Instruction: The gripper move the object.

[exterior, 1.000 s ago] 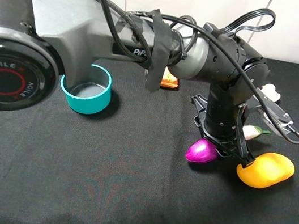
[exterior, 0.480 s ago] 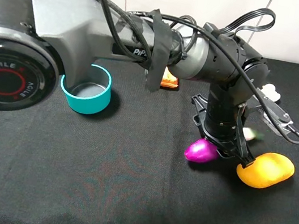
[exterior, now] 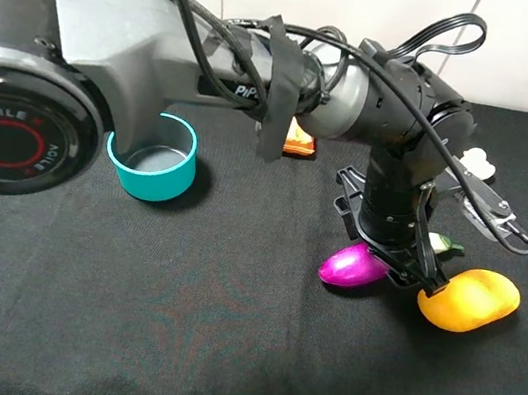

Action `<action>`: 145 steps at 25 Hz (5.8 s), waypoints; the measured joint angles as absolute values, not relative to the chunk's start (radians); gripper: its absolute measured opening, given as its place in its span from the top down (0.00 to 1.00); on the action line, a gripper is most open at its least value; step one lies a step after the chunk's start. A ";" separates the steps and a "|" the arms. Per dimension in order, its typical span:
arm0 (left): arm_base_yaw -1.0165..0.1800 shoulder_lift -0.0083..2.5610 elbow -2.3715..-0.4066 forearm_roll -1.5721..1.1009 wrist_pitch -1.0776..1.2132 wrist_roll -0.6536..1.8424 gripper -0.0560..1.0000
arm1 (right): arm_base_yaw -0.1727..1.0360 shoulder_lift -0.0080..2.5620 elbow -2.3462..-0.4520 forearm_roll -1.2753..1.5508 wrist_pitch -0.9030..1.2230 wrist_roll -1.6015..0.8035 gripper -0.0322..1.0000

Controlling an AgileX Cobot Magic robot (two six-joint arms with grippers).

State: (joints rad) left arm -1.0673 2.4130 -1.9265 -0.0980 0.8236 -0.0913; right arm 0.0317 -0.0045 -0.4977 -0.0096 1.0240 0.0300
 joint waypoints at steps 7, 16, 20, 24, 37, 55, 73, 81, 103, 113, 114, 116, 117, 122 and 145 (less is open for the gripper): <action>-1.067 2.365 -1.926 -0.079 0.860 -0.091 0.17 | 0.032 -0.004 -0.498 -0.010 1.024 0.030 0.30; -1.067 2.288 -1.950 -0.046 0.985 -0.092 0.17 | 0.032 -0.004 -0.498 -0.009 1.024 0.030 0.30; -1.067 2.251 -1.957 -0.042 1.040 -0.092 0.17 | 0.032 -0.004 -0.498 -0.009 1.024 0.030 0.30; -1.067 2.206 -1.958 -0.024 1.085 -0.092 0.17 | 0.032 -0.004 -0.498 -0.009 1.024 0.030 0.30; -1.067 2.034 -1.962 0.032 1.180 -0.092 0.17 | 0.032 -0.004 -0.498 -0.009 1.024 0.030 0.30; -1.067 1.726 -1.809 0.043 1.182 0.034 0.13 | 0.032 -0.004 -0.498 -0.009 1.024 0.030 0.30; -1.067 1.131 -1.243 0.107 1.183 -0.046 0.08 | 0.032 -0.004 -0.498 -0.008 1.024 0.030 0.30; -1.066 0.913 -1.050 0.122 1.183 -0.061 0.06 | 0.032 -0.004 -0.498 -0.008 1.024 0.030 0.30; -0.467 0.394 -0.599 0.084 1.086 -0.035 0.01 | 0.032 -0.004 -0.498 -0.008 1.024 0.030 0.30; -0.281 0.154 -0.491 0.054 1.059 0.055 0.01 | 0.032 -0.004 -0.498 -0.008 1.024 0.030 0.30; -0.268 0.138 -0.491 0.054 1.059 0.062 0.01 | 0.032 -0.004 -0.498 -0.008 1.024 0.030 0.30; -0.248 0.099 -0.490 0.053 1.059 0.065 0.01 | 0.032 -0.004 -0.498 -0.008 1.024 0.030 0.30; -0.240 0.084 -0.490 0.053 1.059 0.067 0.01 | 0.032 -0.004 -0.498 -0.008 1.024 0.030 0.30; -0.226 0.034 -0.490 0.045 1.059 0.077 0.01 | 0.032 -0.004 -0.498 -0.008 1.024 0.030 0.30; -0.121 -0.008 -0.490 0.026 1.059 0.118 0.01 | 0.032 -0.004 -0.498 -0.008 1.024 0.030 0.30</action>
